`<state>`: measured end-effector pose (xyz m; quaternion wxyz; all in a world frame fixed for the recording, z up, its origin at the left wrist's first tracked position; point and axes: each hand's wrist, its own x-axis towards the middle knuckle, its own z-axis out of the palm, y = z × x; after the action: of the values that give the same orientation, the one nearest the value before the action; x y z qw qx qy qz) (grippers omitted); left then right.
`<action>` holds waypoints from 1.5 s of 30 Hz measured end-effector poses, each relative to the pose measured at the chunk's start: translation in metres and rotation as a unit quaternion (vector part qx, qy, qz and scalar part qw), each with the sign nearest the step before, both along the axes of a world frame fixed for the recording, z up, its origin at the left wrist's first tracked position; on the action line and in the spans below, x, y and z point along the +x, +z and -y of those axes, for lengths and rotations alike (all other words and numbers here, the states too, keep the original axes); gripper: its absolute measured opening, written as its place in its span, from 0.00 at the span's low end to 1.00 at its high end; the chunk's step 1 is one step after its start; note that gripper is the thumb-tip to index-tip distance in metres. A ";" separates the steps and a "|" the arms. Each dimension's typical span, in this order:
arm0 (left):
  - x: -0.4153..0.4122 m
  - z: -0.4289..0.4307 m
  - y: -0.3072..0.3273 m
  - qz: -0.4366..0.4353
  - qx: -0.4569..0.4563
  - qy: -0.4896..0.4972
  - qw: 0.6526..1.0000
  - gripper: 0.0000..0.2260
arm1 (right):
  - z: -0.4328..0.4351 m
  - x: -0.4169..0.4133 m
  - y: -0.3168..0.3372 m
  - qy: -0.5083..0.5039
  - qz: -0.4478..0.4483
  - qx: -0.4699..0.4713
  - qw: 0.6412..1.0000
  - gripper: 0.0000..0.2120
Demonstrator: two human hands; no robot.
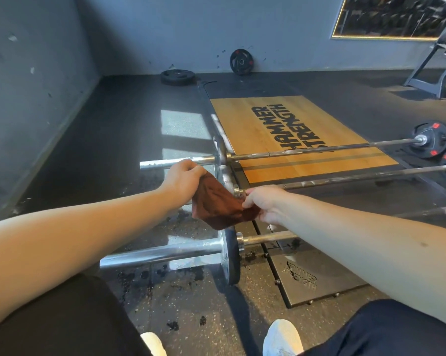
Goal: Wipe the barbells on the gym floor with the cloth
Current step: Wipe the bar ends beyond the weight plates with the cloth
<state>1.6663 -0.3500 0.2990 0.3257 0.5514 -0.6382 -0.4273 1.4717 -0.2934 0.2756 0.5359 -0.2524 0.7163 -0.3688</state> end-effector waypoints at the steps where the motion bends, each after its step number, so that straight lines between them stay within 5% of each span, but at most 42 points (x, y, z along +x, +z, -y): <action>1: 0.002 0.001 0.000 -0.008 0.004 0.010 1.000 0.09 | 0.000 -0.001 0.000 -0.006 -0.025 -0.010 1.000 0.19; 5: 0.003 0.002 0.000 0.000 -0.001 0.020 1.000 0.10 | 0.001 -0.001 -0.001 -0.039 -0.016 -0.040 0.998 0.24; 8: -0.004 0.001 0.000 0.026 -0.021 -0.011 0.999 0.09 | 0.000 0.003 0.000 -0.035 0.067 -0.036 0.996 0.13; 18: 0.000 0.008 -0.010 0.052 -0.061 0.014 0.997 0.08 | 0.002 -0.005 -0.002 -0.106 0.006 -0.001 0.994 0.15; 24: 0.009 0.011 -0.012 0.022 -0.027 -0.037 0.999 0.17 | 0.001 -0.006 0.002 -0.061 0.023 -0.087 0.994 0.28; 27: 0.012 0.011 -0.011 0.102 -0.071 -0.091 0.988 0.23 | 0.001 -0.005 0.003 0.136 -0.177 -0.129 0.966 0.34; 31: 0.018 0.012 -0.008 0.218 -0.152 -0.085 0.960 0.05 | 0.002 0.002 -0.003 0.284 -0.379 -0.181 0.862 0.05; 45: 0.051 -0.013 0.044 0.239 -0.129 -0.077 0.959 0.06 | 0.014 0.043 0.044 0.172 -0.296 -0.215 0.915 0.09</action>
<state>1.7170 -0.3373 0.3429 0.1981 0.5396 -0.7880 -0.2206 1.5144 -0.3078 0.3200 0.2872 -0.5783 0.6913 -0.3243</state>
